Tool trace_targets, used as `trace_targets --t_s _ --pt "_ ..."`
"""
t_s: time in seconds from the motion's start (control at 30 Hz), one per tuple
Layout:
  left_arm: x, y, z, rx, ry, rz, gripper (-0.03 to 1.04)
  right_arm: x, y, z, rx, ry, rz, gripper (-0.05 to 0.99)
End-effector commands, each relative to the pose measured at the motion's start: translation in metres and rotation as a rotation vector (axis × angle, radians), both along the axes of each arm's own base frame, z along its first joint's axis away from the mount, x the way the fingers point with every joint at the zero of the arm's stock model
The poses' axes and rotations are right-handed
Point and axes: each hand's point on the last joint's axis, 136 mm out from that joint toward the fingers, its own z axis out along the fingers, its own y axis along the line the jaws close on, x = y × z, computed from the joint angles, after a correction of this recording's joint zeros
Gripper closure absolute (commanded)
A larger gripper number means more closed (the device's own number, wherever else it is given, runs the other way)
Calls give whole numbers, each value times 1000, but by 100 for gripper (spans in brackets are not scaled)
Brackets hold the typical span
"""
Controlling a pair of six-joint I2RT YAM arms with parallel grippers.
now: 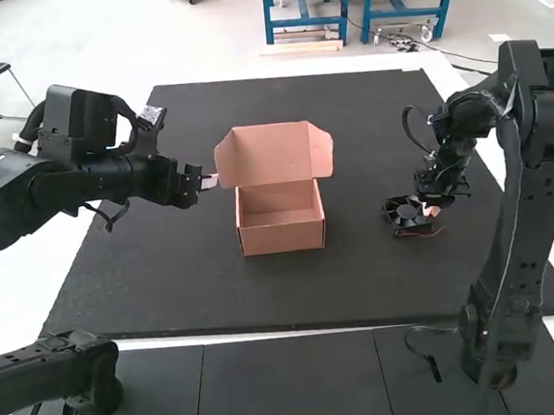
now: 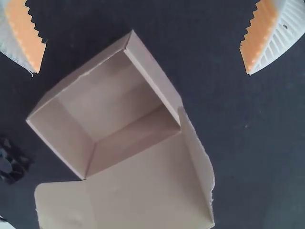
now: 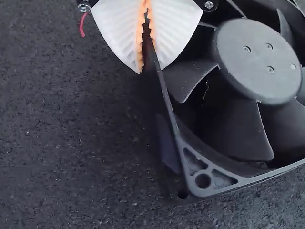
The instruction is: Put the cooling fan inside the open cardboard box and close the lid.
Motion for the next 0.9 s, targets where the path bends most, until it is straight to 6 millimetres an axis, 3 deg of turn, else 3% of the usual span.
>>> trace_targets --t_s 0.0,0.23,0.43,0.87 --pt "3 2 20 -19 -47 10 4 -9 0 -11 10 54 -2 95" --pt "2 6 5 2 -19 27 4 -9 4 1 41 68 -48 95" --pt "7 15 -2 35 -24 76 4 6 5 53 81 -78 -96 95" --pt "-5 23 -28 130 42 51 4 -54 50 118 235 -169 -148 96"
